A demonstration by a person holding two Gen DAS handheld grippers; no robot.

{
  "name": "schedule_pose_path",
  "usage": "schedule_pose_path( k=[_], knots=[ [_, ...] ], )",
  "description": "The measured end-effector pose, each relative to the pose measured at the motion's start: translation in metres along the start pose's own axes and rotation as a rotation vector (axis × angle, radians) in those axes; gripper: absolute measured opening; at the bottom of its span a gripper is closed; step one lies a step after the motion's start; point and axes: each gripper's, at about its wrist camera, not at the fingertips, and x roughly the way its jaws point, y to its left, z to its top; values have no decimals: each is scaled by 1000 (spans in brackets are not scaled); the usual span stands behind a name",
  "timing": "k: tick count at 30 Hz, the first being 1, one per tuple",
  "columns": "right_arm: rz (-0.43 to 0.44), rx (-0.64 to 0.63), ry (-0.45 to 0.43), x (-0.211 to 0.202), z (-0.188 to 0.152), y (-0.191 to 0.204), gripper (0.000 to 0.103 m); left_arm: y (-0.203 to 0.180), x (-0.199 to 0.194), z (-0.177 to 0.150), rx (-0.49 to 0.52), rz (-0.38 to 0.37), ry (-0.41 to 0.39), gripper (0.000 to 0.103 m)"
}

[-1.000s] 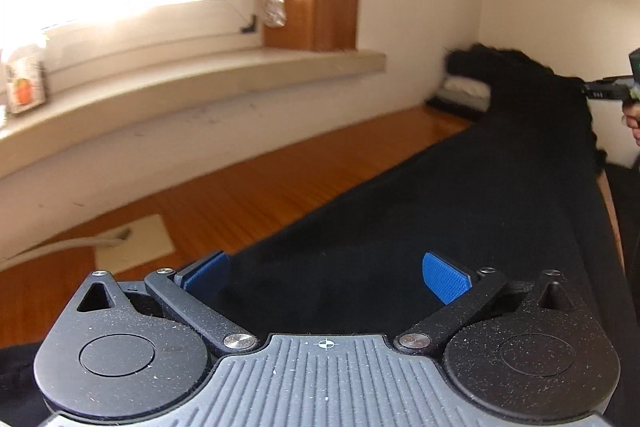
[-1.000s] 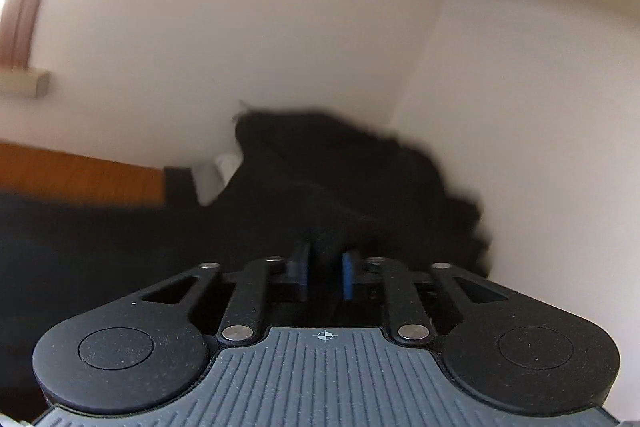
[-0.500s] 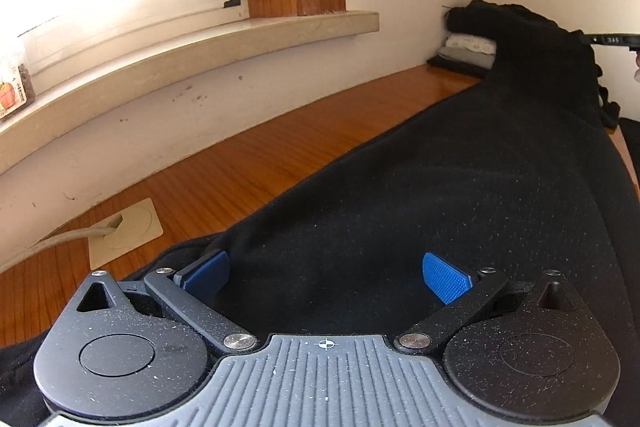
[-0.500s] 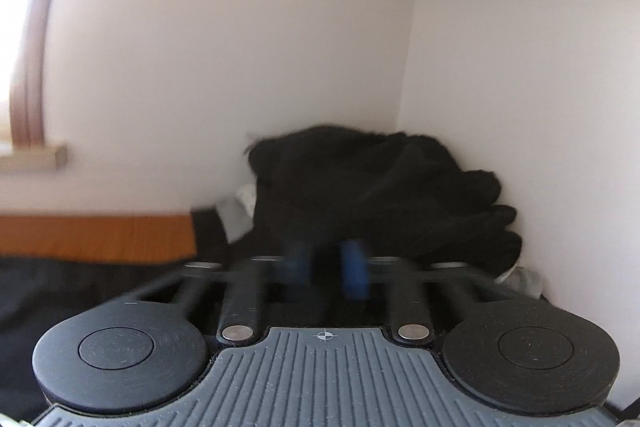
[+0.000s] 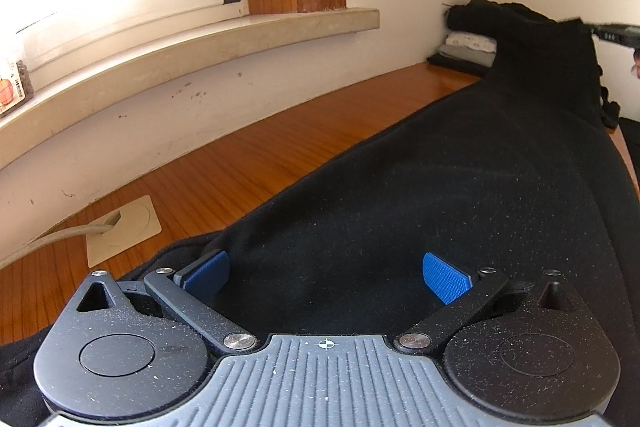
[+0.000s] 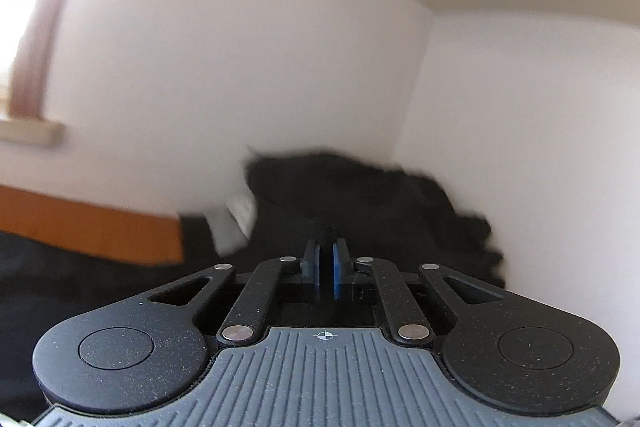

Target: Fold clothes

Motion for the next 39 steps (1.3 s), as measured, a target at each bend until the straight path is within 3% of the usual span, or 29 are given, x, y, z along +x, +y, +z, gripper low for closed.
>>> schedule_pose_path(
  k=[5, 7, 18, 25, 30, 34, 39],
  knots=[
    [120, 33, -92, -21, 24, 19, 6, 0, 1, 0, 2, 1, 2, 103],
    [211, 53, -92, -28, 31, 32, 6, 0, 1, 0, 2, 1, 2, 103],
    [619, 7, 145, -60, -34, 161, 6, -1, 1, 0, 8, 6, 2, 103],
    [631, 58, 149, -62, -59, 171, 10, -1, 1, -1, 9, 8, 0, 103],
    [591, 7, 107, -70, -73, 177, 11, -3, -3, 3, 5, 7, -26, 103],
    [575, 6, 101, -69, -75, 178, 13, -14, -5, 26, -47, -80, -72, 102],
    [555, 4, 94, -69, -78, 179, 16, -51, 16, 81, -100, -197, -123, 103]
  ],
)
